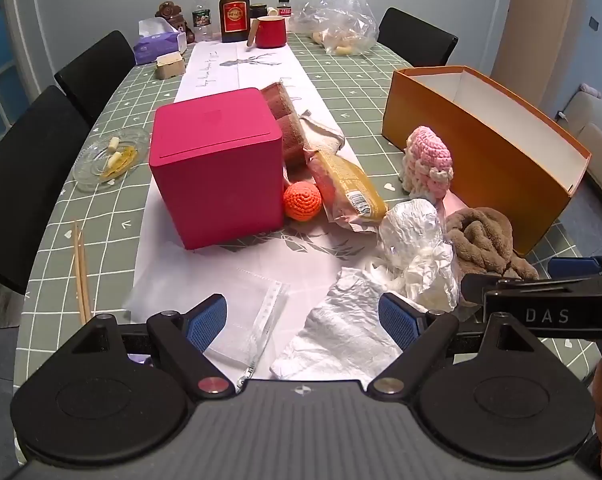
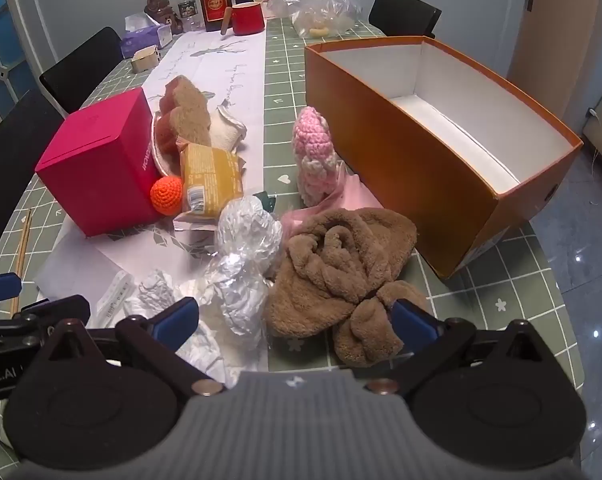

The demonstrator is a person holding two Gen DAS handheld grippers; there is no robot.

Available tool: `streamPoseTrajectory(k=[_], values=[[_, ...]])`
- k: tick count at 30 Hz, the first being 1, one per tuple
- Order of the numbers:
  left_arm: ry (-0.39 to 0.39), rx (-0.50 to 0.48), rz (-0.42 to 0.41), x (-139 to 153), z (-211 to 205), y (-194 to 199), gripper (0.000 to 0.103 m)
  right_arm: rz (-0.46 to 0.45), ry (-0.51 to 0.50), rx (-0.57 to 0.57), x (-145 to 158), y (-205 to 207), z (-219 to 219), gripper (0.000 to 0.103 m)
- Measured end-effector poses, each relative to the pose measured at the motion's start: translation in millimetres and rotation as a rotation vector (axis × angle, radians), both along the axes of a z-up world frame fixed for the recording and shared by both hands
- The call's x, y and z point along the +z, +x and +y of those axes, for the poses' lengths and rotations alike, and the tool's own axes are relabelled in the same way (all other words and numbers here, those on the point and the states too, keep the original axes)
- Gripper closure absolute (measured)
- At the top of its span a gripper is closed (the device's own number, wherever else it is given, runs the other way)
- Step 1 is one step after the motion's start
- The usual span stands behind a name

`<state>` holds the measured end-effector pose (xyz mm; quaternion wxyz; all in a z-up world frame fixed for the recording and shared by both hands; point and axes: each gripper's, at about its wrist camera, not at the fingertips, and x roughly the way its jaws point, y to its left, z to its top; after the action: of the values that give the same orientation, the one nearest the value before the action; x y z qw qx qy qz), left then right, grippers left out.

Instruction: Organize soft objects

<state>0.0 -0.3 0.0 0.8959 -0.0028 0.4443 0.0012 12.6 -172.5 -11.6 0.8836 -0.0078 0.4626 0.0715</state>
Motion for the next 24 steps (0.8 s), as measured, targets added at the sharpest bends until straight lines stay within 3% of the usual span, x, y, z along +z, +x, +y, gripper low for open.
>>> streamPoseTrajectory(k=[24], values=[[0.003, -0.008, 0.003, -2.3, -6.4, 4.2, 0.003, 0.014, 0.015, 0.009, 0.4, -1.0, -0.7, 0.003]])
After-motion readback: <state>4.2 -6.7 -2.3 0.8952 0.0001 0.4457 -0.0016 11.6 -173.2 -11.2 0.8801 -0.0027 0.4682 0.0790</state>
